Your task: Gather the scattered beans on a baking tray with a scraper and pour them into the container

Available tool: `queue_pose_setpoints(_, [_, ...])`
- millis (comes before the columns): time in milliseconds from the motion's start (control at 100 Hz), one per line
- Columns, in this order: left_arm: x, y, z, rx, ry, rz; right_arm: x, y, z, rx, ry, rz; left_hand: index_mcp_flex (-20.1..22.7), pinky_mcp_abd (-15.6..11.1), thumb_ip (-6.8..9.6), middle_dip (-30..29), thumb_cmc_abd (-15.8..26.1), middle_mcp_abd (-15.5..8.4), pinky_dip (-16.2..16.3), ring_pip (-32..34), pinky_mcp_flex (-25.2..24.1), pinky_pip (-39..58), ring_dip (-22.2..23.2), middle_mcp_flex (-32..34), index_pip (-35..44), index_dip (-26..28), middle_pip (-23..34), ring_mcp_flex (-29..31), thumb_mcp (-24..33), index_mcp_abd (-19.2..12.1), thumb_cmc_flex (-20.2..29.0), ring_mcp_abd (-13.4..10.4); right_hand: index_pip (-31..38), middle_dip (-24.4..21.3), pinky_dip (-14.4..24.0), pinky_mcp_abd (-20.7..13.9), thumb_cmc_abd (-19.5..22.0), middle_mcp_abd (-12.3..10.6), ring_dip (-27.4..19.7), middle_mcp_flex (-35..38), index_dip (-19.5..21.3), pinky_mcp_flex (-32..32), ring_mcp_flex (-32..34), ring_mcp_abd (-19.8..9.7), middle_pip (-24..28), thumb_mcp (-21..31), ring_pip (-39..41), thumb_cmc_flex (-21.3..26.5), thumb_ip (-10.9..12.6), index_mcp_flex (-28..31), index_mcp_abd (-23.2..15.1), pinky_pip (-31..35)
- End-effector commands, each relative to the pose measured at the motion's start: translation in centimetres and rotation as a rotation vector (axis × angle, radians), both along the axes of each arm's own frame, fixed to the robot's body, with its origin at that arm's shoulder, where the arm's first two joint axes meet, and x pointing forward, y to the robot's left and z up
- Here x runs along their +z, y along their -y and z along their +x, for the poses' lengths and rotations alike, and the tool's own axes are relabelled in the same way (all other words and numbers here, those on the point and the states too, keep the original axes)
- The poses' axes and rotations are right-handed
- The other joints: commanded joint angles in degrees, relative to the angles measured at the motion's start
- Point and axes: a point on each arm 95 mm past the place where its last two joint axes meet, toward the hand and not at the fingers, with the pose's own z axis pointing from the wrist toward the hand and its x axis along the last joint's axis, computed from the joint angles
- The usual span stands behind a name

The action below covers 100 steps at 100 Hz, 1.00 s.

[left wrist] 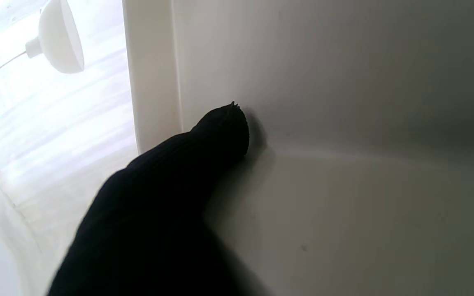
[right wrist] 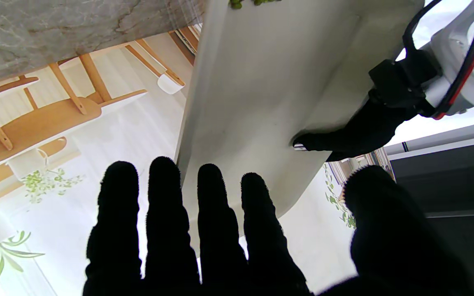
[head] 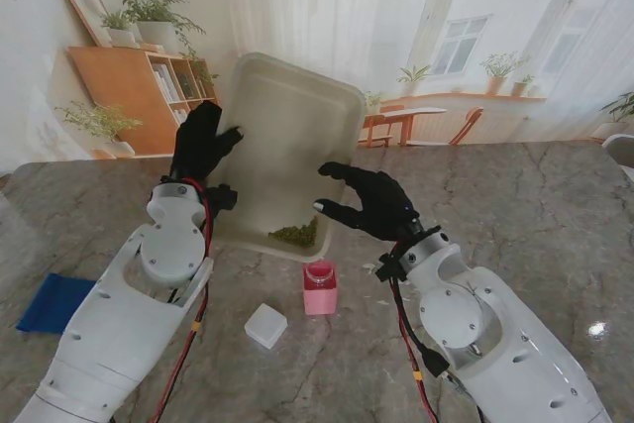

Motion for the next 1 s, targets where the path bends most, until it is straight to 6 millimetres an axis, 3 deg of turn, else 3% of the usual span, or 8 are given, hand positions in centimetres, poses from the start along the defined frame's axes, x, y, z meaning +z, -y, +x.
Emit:
queue_pose_setpoints(0, [0.3, 0.8, -0.1, -0.015, 0.013, -0.023, -0.3, -0.3, -0.1, 0.009, -0.016, 0.002, -1.54, -12.46, 12.54, 0.91, 2.45, -6.36, 1.55, -0.29, 2.09, 2.29, 0.28, 0.43, 1.31, 0.80, 2.16, -0.58, 2.55, 2.64, 4.56, -7.10, 0.44, 0.58, 1.58, -0.15, 1.24, -0.98, -0.20, 0.28, 0.47, -0.29, -0.26, -3.37, 0.56, -0.10, -0.94, -0.61, 1.56, 0.31, -1.06, -0.15])
queue_pose_setpoints(990, [0.5, 1.7, -1.4, -0.039, 0.042, -0.040, -0.8, -0.4, -0.6, 0.014, -0.007, 0.013, -1.40, -12.40, 12.79, 0.89, 2.49, -6.42, 2.28, -0.72, 2.25, 1.99, 0.53, 0.72, 1.34, 0.80, 2.00, -0.26, 2.24, 2.28, 4.54, -7.17, 0.45, 0.63, 1.69, -0.11, 1.29, -1.03, -0.20, 0.37, 0.48, -0.28, -0.23, -3.30, 0.61, -0.07, -0.92, -0.72, 1.55, 0.29, -1.09, -0.22])
